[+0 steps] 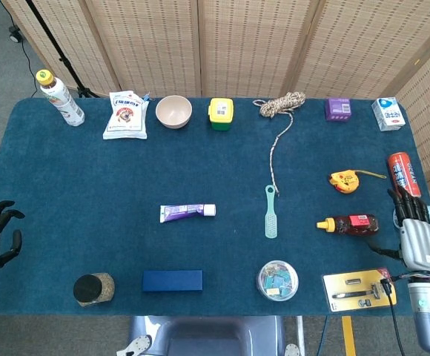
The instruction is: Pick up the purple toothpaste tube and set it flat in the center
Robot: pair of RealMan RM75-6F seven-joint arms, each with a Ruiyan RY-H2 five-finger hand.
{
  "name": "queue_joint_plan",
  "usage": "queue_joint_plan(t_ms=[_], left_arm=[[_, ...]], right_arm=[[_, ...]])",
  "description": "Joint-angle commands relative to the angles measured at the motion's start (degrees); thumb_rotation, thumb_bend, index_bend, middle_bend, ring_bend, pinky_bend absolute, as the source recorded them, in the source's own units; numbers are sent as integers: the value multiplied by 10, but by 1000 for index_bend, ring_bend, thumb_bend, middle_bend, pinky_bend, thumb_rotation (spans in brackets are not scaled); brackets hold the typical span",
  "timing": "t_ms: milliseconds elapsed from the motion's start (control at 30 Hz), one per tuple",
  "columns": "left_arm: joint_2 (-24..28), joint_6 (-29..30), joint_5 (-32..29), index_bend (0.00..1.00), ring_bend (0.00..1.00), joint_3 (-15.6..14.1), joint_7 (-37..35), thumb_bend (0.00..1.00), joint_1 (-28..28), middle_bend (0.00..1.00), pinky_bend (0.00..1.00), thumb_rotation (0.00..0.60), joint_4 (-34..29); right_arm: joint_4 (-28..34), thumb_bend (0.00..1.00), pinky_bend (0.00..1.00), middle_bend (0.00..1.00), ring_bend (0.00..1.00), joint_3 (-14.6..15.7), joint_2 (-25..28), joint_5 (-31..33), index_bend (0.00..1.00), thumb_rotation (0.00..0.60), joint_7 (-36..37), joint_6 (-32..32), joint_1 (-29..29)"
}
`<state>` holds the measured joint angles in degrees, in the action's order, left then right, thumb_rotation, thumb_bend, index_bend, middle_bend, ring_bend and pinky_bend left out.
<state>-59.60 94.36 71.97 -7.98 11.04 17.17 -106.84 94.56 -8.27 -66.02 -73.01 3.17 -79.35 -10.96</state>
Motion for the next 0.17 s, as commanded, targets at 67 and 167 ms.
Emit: queue_joint_plan(t_ms=[67,167], left_arm=[[-13,-9,12,371,234,17,-13,541,-5,240,247,561,9],[-17,-15,18,371,234,24,-12,541,-8,240,247,562,12]], right_arm=[[10,0,0,0,0,2,2,3,0,600,-10,-13,12],[12,0,0,0,0,1,2,4,0,600,-10,-15,15]])
